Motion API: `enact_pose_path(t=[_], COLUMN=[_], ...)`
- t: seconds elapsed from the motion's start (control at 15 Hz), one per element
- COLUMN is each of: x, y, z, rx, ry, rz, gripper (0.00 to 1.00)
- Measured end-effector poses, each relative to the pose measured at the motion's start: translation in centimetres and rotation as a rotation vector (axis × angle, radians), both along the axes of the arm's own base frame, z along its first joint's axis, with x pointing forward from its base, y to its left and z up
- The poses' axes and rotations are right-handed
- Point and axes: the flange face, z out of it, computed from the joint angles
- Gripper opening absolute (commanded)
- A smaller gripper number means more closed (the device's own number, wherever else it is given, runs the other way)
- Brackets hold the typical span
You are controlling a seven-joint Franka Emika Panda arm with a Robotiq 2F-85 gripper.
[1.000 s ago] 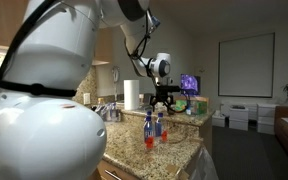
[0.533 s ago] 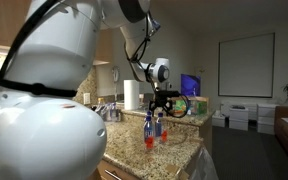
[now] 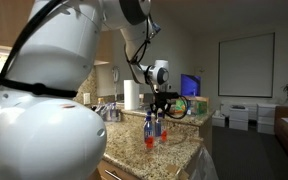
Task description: Put the bottles on the counter in the plastic on the side of the counter
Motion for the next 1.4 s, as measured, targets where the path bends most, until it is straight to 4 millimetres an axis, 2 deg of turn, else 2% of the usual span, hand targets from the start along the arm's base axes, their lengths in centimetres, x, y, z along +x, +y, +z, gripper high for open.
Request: enact_pose_path(t=[0.2,0.4,0.47,0.6,1.27,1.4], x=[-0.1,-0.1,-0.2,-0.2,-0.1,-0.3], y=[0.4,0.4,0.4,0.3,-0.8,-1.5], z=[0.9,1.7,2.0,2.2,2.4,2.6], rx=[0.003,0.004,0.004,0.004,-0.003,-0.009], ry=[-0.019,-0.032,-0.036,-0.040,-0.037,-0.033], rz=[0.005,0.006,0.006,0.004,-0.013,-0.021], gripper=[0.02,0.00,0.26,0.32,0.97,1.00])
